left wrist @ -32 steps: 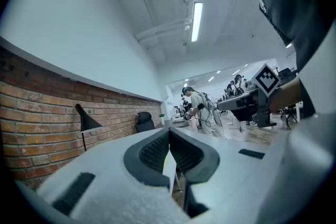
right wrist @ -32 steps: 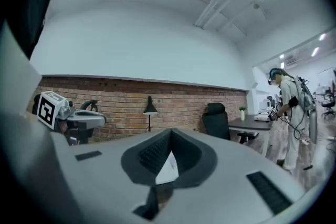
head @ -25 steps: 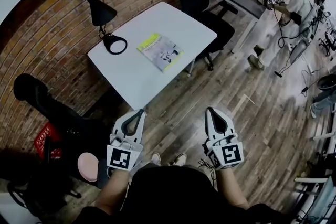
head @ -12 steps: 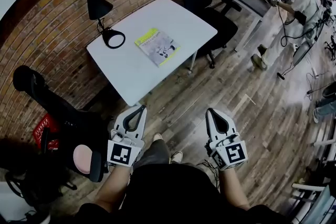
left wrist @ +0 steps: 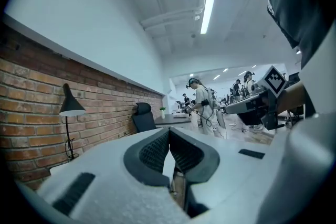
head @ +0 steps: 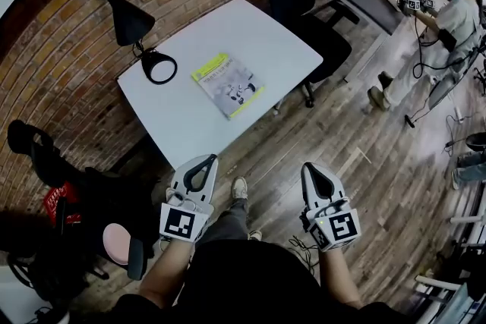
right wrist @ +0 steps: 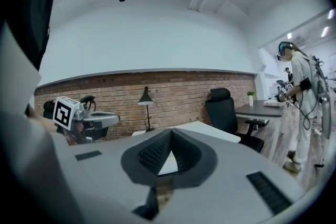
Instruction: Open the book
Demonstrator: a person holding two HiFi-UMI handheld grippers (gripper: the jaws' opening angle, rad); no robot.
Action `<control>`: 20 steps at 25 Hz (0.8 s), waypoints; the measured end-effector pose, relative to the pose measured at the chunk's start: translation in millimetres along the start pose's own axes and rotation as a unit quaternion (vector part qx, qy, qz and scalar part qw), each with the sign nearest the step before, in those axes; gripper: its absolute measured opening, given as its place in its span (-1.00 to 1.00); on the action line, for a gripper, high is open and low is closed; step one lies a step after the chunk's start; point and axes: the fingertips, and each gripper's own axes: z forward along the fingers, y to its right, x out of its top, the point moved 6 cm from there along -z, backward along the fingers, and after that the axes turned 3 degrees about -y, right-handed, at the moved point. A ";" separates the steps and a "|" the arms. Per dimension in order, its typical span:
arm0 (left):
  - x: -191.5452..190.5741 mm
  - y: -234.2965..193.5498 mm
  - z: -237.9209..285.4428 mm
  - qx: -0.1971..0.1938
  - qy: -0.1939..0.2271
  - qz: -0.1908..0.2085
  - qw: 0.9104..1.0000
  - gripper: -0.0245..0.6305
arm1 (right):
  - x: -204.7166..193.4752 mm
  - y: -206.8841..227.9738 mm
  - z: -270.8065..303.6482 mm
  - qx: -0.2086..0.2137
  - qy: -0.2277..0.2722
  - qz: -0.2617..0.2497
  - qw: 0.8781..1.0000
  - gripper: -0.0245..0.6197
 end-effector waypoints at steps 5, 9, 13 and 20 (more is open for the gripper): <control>0.7 -47.9 62.3 -0.006 0.007 -0.011 1.000 -0.86 | 27.9 23.6 70.9 0.007 -0.016 -0.015 1.000 -0.89; 1.4 -79.5 97.8 -0.014 0.013 -0.026 0.999 -0.86 | 45.8 32.4 119.9 0.012 -0.023 -0.027 0.999 -0.89; -3.1 -99.2 121.3 -0.028 0.013 -0.044 0.999 -0.86 | 54.0 35.1 153.0 0.017 -0.035 -0.038 0.998 -0.89; -5.9 -116.3 150.2 -0.037 0.011 -0.045 0.998 -0.86 | 66.0 46.4 182.4 0.015 -0.032 -0.038 0.999 -0.89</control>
